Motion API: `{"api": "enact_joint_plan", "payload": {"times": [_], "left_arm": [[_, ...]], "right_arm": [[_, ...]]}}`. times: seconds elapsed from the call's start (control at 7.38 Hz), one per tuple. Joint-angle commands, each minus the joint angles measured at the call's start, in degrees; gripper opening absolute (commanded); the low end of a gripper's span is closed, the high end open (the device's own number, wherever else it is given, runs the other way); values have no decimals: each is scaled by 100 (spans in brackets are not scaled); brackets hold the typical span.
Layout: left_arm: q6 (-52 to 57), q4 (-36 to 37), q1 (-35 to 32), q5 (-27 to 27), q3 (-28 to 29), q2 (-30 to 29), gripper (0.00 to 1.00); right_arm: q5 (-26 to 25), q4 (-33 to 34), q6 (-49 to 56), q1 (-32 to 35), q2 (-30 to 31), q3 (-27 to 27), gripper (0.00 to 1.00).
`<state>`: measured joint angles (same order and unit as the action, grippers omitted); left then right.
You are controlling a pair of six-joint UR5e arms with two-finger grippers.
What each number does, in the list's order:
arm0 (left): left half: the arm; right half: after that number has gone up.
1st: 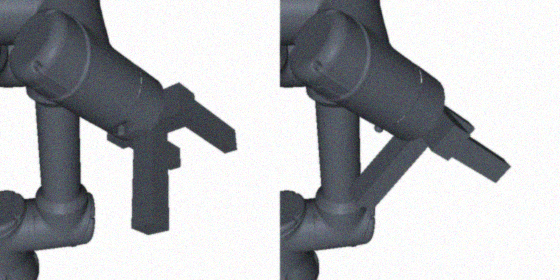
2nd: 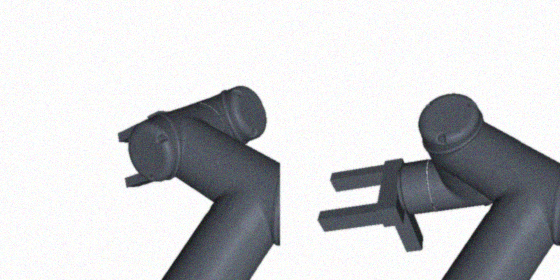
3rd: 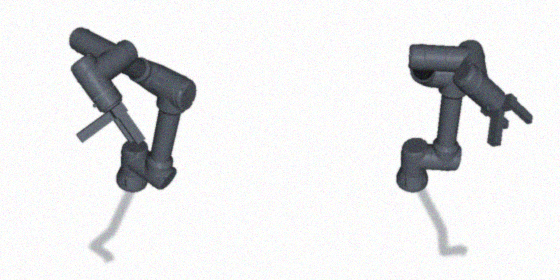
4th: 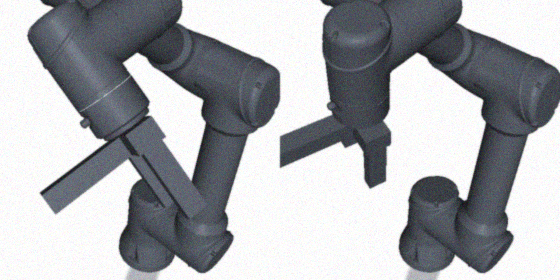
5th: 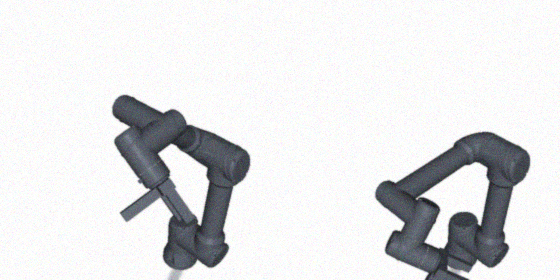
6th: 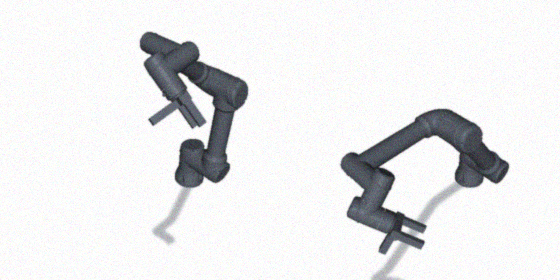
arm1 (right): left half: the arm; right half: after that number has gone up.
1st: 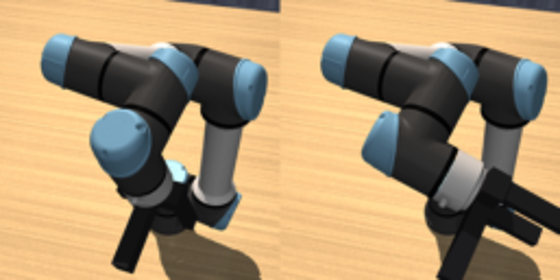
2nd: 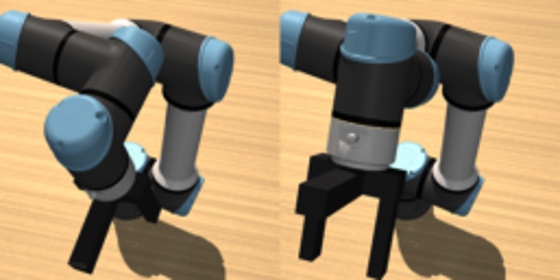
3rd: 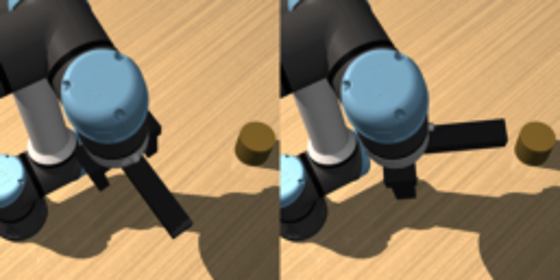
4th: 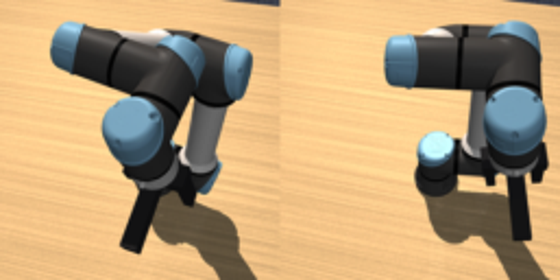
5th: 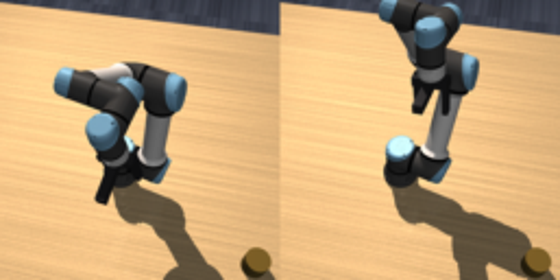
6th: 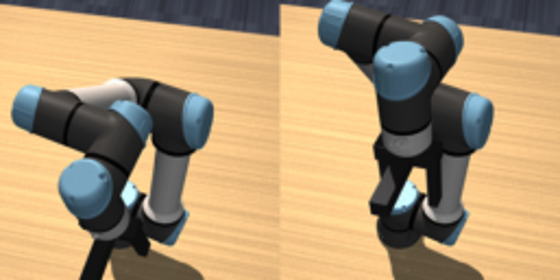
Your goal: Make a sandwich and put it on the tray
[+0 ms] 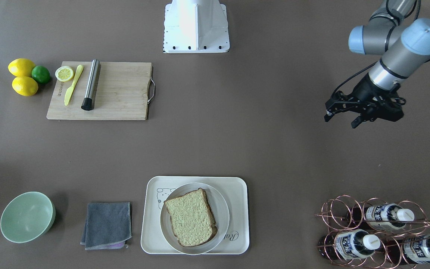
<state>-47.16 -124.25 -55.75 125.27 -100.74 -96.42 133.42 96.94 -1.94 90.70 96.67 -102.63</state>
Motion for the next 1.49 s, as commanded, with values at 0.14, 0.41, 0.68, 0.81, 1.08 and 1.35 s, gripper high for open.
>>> {"api": "enact_joint_plan", "payload": {"times": [0.14,0.41,0.68,0.81,1.08,1.35], "left_arm": [[4530,3166,-2462,929,54,-5,99],[6020,4397,-3054,877,185,-167,99],[6096,4243,-3056,474,816,316,99],[6026,4034,-3152,481,1019,360,99],[5999,4040,-3390,481,1066,361,99],[5999,4040,-3390,524,1100,308,99]], "right_arm": [[-9,0,9,0,53,7,100],[-9,0,9,0,71,-11,100],[-9,0,9,0,71,24,100],[-61,0,9,0,71,42,100],[-105,0,0,0,158,50,100],[-254,0,0,0,176,51,100]]}}
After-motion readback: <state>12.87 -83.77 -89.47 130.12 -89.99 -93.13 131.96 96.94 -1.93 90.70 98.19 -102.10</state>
